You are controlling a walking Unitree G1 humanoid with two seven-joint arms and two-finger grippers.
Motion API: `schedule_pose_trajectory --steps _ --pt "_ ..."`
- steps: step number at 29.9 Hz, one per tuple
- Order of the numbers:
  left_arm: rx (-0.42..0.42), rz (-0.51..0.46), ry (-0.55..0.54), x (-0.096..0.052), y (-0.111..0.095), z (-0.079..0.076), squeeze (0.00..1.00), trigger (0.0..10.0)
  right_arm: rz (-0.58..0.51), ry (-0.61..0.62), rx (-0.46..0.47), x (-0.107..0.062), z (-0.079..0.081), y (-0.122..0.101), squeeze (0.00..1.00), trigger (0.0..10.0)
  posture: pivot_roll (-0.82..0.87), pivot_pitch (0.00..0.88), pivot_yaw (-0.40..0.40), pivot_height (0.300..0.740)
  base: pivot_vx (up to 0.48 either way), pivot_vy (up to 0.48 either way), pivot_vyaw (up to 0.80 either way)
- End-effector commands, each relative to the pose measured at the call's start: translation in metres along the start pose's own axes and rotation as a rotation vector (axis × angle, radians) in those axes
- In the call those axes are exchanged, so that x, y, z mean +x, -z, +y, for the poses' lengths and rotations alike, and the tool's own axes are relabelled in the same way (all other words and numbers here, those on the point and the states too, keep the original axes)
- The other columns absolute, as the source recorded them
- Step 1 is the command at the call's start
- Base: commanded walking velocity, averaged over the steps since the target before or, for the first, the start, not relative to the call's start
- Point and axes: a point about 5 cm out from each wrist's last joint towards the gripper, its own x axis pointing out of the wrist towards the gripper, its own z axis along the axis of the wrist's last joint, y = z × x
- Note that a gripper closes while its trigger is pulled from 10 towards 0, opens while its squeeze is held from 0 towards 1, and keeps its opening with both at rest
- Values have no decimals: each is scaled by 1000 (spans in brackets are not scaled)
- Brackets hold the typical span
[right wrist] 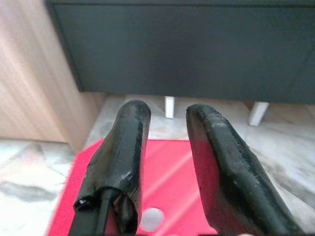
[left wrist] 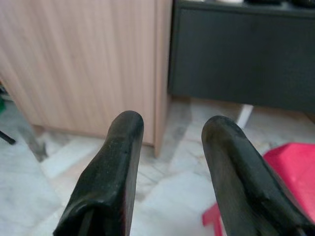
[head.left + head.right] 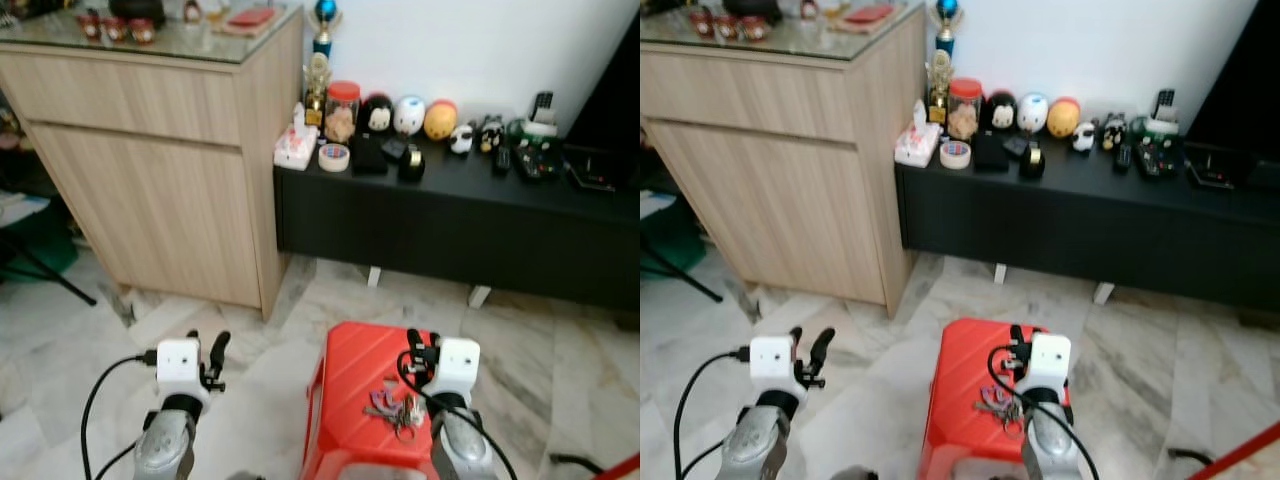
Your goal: Hang keys on a hook
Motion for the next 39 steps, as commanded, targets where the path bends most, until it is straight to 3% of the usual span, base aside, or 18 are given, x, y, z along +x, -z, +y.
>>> schedule_pose_trajectory --steps 1,15,22,39 --pt "-1 17 15 -1 3 -4 0 10000 24 32 8 -3 -6 6 0 10000 57 21 -58 653 0 0 0" --pt "0 19 20 -1 4 -5 0 10000 56 50 -10 -2 -8 11 0 10000 55 22 -57 653 0 0 0" --pt "2 21 23 -2 4 -5 0 10000 60 37 -14 -2 -7 12 0 10000 56 25 -57 611 0 0 0" --pt "2 34 32 -1 5 -7 0 10000 100 19 -25 -2 -5 18 0 10000 56 23 -55 611 0 0 0"
